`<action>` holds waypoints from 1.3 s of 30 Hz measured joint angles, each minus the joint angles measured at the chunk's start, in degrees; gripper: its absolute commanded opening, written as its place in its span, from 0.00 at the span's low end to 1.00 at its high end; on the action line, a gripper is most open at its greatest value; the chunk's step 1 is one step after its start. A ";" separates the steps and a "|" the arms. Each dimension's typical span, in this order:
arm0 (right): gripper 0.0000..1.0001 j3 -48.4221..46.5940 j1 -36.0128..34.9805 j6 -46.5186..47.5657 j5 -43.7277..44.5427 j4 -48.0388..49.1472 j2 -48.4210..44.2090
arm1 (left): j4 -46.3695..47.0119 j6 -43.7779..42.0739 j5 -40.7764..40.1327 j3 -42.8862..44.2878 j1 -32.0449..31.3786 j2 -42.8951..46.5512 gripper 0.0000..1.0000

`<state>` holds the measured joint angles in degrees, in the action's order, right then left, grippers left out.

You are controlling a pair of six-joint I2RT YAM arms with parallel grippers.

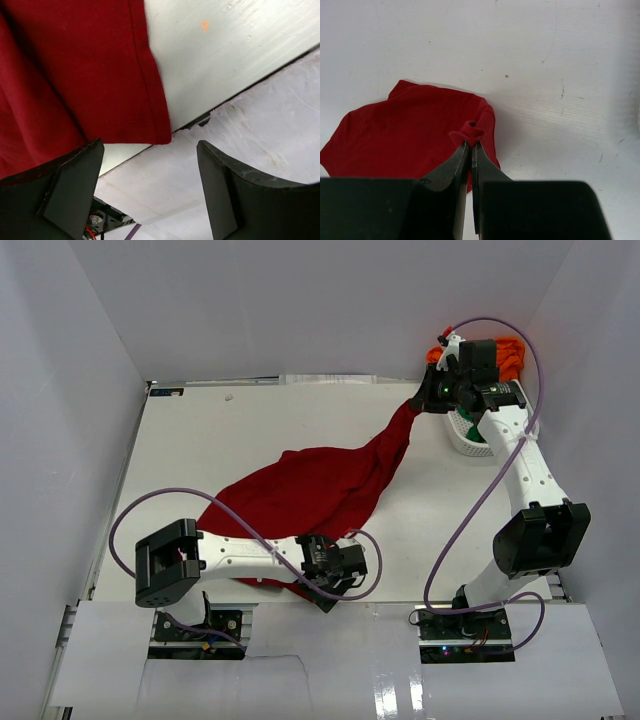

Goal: Fold and stack the t-shirts
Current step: Flatten out the tshirt

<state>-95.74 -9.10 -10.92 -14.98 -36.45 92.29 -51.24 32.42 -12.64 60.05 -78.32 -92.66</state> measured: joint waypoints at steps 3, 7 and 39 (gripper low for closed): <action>0.08 0.59 0.00 0.00 -0.02 0.26 -0.04 | 0.98 0.00 -0.02 -0.94 0.07 -1.33 0.86; 0.08 1.11 0.00 0.02 0.00 0.48 -0.11 | 2.84 -0.02 1.18 -2.40 1.09 -2.49 0.81; 0.08 -1.55 -0.02 0.46 -1.66 -2.78 -1.75 | 2.75 -3.50 12.13 1.31 10.05 1.29 0.00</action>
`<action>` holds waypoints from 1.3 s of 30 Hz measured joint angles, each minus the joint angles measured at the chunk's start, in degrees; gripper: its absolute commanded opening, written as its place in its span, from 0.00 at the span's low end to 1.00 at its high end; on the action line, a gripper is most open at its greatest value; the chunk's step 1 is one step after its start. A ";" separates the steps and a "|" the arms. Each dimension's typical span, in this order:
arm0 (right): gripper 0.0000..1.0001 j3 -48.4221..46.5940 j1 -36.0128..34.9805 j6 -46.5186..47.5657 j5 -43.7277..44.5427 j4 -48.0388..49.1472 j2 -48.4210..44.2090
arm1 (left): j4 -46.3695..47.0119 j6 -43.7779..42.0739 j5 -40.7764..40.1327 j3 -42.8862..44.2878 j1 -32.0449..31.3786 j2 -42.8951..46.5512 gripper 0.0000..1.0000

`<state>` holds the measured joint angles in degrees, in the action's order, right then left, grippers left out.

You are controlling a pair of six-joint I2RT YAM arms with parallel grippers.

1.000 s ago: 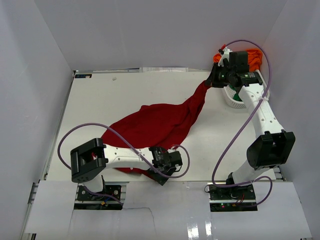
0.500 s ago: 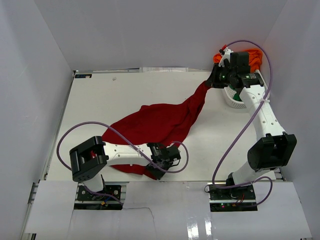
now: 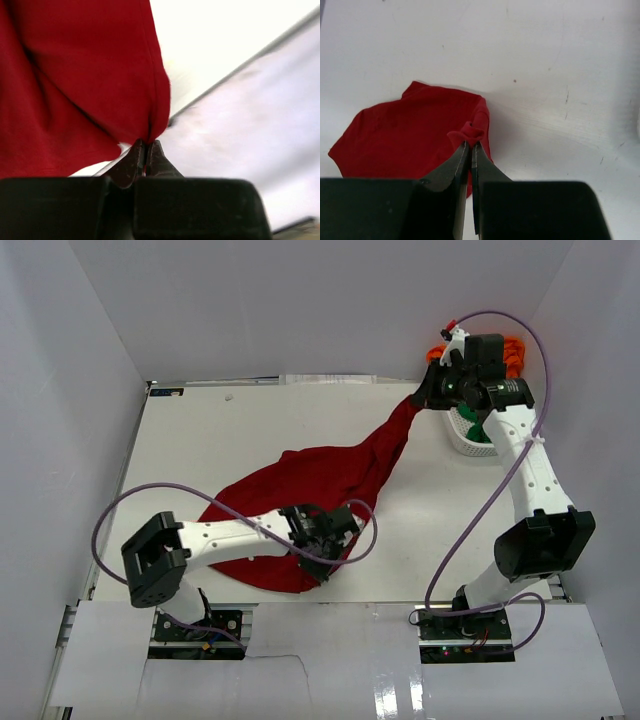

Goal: Fold and stack the t-shirts
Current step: Flatten out the tshirt

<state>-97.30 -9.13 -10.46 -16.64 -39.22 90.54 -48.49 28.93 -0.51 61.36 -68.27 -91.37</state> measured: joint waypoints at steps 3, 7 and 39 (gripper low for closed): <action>0.08 -6.40 0.02 -0.04 -0.13 -1.70 2.51 | -2.01 -0.83 4.92 7.52 5.33 6.25 0.00; 0.08 -18.18 0.00 -0.44 -1.07 -4.66 7.48 | -4.94 -3.06 8.83 23.52 20.17 13.07 0.00; 0.08 -12.39 2.69 3.89 -9.14 6.73 -41.79 | 15.69 -6.29 -13.66 29.18 56.54 48.35 0.00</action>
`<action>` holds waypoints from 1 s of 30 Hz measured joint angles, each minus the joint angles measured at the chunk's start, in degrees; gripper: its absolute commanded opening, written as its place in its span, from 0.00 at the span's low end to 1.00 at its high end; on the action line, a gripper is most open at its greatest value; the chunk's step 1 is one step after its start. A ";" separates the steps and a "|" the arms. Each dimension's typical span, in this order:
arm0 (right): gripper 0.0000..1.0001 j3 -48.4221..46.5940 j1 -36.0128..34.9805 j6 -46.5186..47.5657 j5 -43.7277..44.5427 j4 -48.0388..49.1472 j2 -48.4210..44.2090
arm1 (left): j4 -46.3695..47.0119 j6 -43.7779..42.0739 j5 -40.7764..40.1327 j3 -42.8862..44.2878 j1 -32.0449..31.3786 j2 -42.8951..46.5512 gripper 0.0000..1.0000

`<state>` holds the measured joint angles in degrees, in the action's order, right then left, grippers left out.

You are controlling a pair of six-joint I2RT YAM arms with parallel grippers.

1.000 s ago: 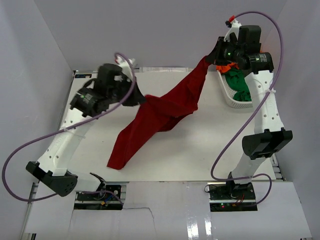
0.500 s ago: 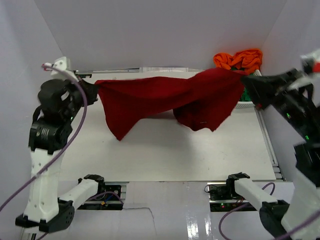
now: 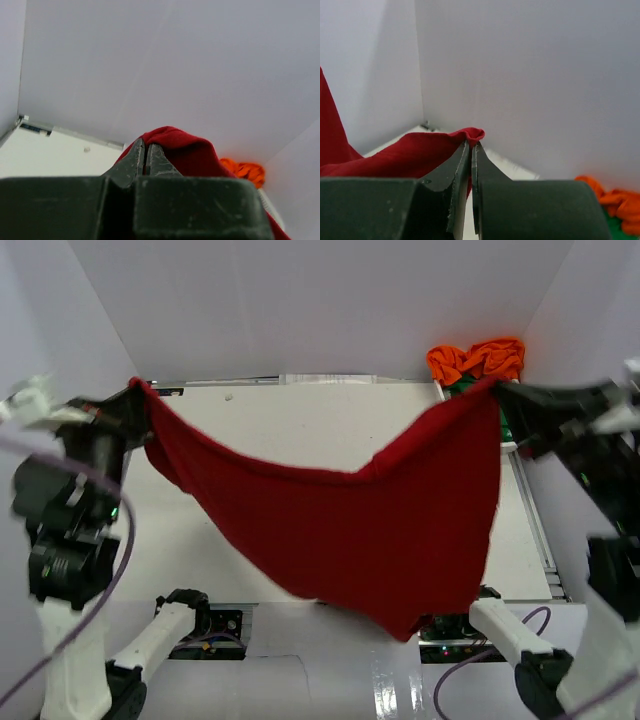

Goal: Fold and stack the t-shirts
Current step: Flatten out the tshirt

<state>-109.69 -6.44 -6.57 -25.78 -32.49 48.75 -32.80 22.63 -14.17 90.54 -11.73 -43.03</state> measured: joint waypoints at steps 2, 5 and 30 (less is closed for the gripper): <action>0.08 2.38 0.00 -0.70 -0.04 0.87 8.33 | 0.02 0.63 0.07 0.26 0.00 -8.20 0.00; 0.08 1.01 0.28 -1.92 0.26 0.15 24.09 | -1.22 1.75 1.49 4.26 0.76 -24.79 0.00; 0.08 -22.14 15.15 -17.40 -26.21 32.76 40.35 | 26.62 9.66 26.25 10.78 14.97 -34.45 0.00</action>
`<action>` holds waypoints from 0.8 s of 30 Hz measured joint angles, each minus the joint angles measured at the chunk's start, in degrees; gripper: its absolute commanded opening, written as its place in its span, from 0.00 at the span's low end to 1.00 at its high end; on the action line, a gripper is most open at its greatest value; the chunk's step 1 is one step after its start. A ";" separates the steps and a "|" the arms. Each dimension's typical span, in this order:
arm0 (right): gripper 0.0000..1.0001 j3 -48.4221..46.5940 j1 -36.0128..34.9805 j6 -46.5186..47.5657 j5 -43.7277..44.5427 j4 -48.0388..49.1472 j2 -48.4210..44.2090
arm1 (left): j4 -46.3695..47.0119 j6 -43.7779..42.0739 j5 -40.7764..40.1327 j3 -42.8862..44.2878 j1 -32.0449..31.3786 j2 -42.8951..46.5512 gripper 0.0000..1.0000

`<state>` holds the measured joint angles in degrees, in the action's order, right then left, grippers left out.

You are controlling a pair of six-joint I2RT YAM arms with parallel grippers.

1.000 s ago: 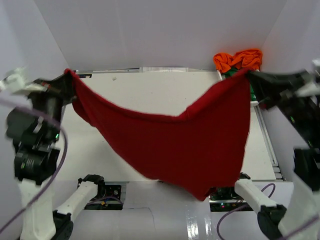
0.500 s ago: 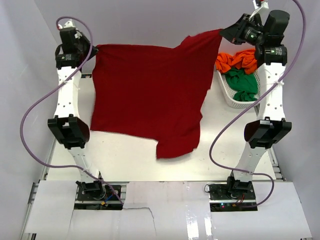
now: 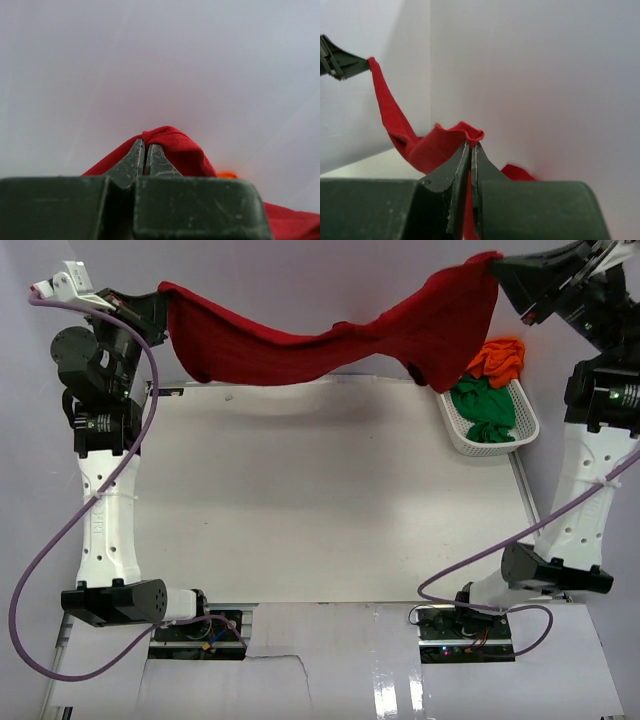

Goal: Fold and stack the t-shirts
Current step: Flatten out the tshirt

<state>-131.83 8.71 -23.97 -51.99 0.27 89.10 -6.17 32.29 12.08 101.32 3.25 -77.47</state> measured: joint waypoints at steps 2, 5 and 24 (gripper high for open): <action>0.08 12.02 0.26 -0.24 0.37 1.90 -5.03 | 1.40 0.92 0.44 -3.67 -0.24 0.35 0.00; 0.08 35.19 0.09 0.07 1.38 2.51 -13.07 | 0.17 2.67 1.05 -13.20 -0.83 -0.55 0.00; 0.08 74.40 -13.40 3.26 16.24 -26.45 -37.05 | -22.18 5.31 5.57 -45.24 -1.18 19.76 0.00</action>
<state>-57.43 -4.69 -20.71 -35.75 -26.17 52.05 -28.36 37.60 17.65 56.07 2.07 -57.71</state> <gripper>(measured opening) 0.081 0.025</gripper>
